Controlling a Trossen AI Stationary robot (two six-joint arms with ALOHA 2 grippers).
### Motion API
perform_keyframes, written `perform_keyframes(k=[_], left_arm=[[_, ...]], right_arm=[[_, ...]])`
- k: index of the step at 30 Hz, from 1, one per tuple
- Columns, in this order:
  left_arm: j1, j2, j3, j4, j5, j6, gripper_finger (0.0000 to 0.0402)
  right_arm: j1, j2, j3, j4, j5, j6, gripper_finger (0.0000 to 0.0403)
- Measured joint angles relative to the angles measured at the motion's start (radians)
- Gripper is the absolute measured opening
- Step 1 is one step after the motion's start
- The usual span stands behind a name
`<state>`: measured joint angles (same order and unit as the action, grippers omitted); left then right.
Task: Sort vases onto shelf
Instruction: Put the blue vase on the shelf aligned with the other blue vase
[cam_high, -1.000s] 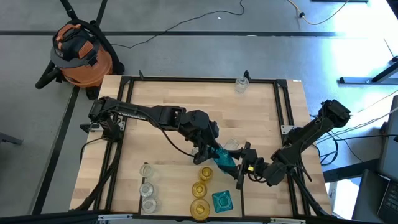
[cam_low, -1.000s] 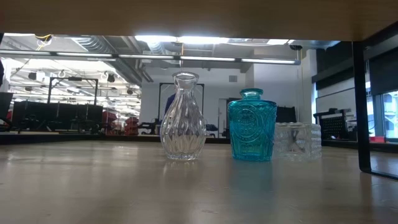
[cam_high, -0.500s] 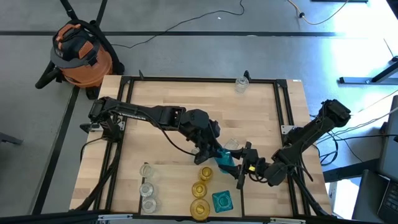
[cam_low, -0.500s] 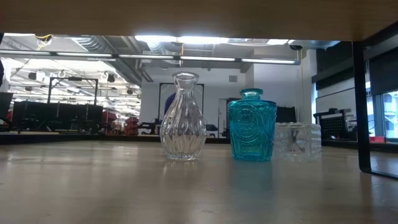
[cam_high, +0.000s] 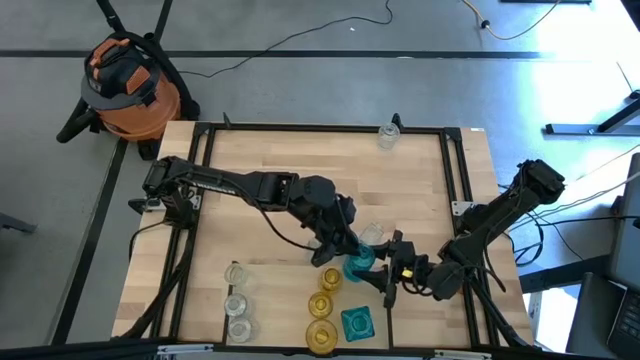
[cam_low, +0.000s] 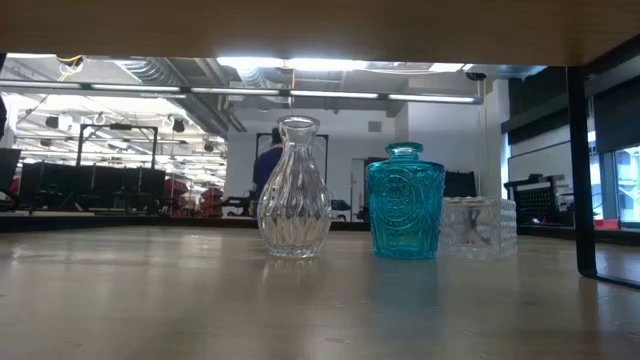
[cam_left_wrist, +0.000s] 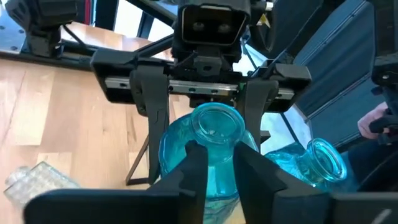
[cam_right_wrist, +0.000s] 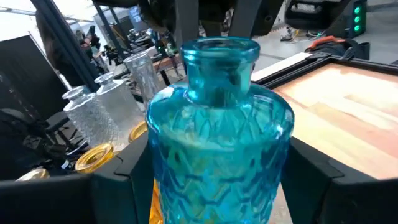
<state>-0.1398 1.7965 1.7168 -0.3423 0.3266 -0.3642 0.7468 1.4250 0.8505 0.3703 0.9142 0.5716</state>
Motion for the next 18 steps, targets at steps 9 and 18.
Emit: perform_keyframes(k=[9,18], left_arm=[[0.001,-0.006,0.006,0.049,0.016,0.002,0.0],[0.01,-0.003,0.005,0.067,0.034,0.001,0.0012]], right_arm=[[-0.001,0.009,-0.005,-0.065,-0.036,0.047,0.0232],[0.021,0.005,-0.004,-0.094,-0.035,0.097,0.0231]])
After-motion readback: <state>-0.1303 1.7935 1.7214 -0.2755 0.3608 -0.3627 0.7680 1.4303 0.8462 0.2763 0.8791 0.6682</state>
